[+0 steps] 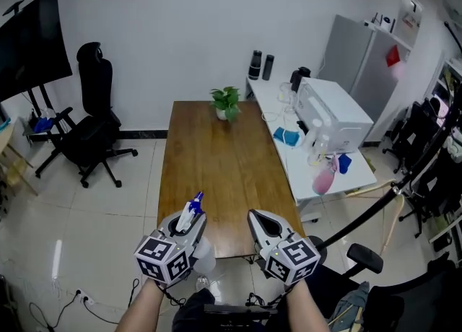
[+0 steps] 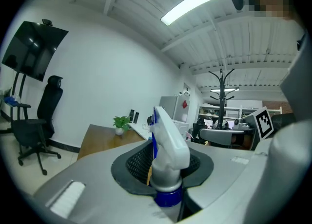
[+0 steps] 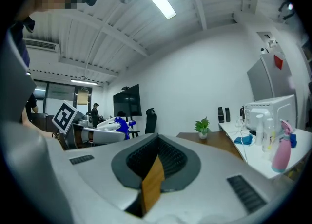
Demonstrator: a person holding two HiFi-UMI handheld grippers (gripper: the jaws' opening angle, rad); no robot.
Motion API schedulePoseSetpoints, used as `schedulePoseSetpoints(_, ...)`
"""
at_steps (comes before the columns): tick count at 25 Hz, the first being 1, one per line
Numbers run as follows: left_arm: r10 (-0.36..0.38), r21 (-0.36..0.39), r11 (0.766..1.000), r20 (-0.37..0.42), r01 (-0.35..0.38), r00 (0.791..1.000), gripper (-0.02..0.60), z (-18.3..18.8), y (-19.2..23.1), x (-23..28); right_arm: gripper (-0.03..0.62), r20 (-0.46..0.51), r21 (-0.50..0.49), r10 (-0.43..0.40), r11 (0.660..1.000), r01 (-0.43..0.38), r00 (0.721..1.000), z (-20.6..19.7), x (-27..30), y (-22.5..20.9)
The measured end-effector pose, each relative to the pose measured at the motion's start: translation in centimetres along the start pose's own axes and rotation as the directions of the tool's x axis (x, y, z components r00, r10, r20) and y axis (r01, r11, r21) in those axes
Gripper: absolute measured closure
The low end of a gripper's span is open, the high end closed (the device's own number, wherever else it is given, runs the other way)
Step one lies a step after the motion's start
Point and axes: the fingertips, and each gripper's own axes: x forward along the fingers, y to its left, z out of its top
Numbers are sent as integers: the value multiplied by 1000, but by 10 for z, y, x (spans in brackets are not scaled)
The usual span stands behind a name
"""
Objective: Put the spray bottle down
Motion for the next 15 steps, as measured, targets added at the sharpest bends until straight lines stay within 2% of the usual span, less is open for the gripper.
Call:
schedulePoseSetpoints(7,-57,12,998,8,56,998,476,27,47,57,592,13,-4,-46,999,46,999,21,66,-35)
schedulePoseSetpoints(15,-71,8,997,12,71,997,476,48,85,100,592,9,4,-89,996,89,996,28,100,-64)
